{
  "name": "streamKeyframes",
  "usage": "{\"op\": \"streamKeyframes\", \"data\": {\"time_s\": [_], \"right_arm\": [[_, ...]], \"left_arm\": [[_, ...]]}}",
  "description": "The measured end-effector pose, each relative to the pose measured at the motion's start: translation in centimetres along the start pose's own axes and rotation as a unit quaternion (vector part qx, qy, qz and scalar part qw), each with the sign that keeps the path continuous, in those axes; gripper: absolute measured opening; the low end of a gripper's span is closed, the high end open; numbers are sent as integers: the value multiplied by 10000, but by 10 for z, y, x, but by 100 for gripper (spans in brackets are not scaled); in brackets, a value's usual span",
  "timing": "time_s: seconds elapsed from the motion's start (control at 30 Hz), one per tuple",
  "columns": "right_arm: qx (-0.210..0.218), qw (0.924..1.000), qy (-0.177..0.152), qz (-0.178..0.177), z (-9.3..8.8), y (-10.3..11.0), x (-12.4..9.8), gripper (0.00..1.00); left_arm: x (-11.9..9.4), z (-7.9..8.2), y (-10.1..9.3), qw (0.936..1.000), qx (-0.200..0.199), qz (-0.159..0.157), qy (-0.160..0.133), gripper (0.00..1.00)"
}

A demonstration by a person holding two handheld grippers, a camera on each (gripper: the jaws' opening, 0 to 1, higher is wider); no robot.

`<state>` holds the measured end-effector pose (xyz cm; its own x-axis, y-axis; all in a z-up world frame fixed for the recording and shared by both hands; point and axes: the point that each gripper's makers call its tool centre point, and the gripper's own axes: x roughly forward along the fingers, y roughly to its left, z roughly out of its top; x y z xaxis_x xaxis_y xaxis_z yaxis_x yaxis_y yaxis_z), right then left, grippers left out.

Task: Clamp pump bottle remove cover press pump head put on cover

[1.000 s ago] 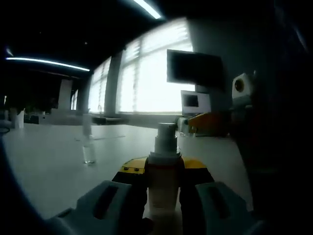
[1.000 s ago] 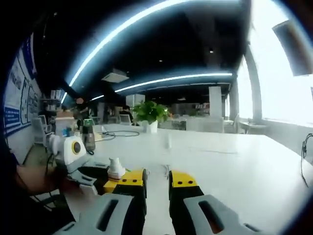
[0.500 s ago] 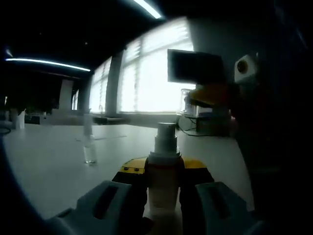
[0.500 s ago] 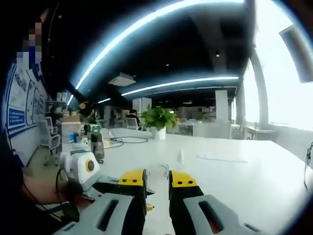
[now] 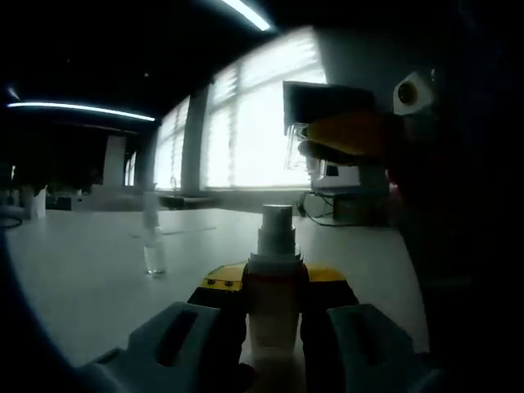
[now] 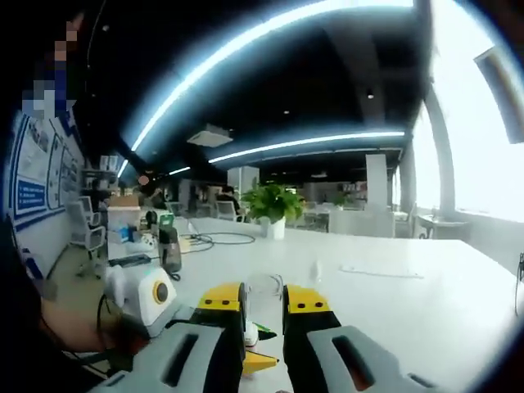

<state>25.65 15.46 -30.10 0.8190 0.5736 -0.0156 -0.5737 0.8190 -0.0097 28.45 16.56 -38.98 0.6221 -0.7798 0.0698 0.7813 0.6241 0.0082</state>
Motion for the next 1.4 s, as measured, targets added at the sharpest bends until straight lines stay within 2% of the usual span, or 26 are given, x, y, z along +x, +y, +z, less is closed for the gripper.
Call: {"op": "streamKeyframes", "data": {"time_s": [0.27,0.57,0.9,1.17,1.4], "right_arm": [[69,9998,91,146,-8,13,11,12],[-35,9995,317,67,-20,9,18,12],[-279,9983,508,-70,-31,16,18,12],[-374,9973,627,-115,-40,20,20,12],[-451,9968,602,-255,-40,21,21,13]], "left_arm": [[0,0,2,10000,15,38,4,15],[0,0,2,10000,21,51,7,15],[0,0,2,10000,69,56,4,15],[0,0,2,9999,116,64,6,15],[0,0,3,9999,126,77,14,15]]}}
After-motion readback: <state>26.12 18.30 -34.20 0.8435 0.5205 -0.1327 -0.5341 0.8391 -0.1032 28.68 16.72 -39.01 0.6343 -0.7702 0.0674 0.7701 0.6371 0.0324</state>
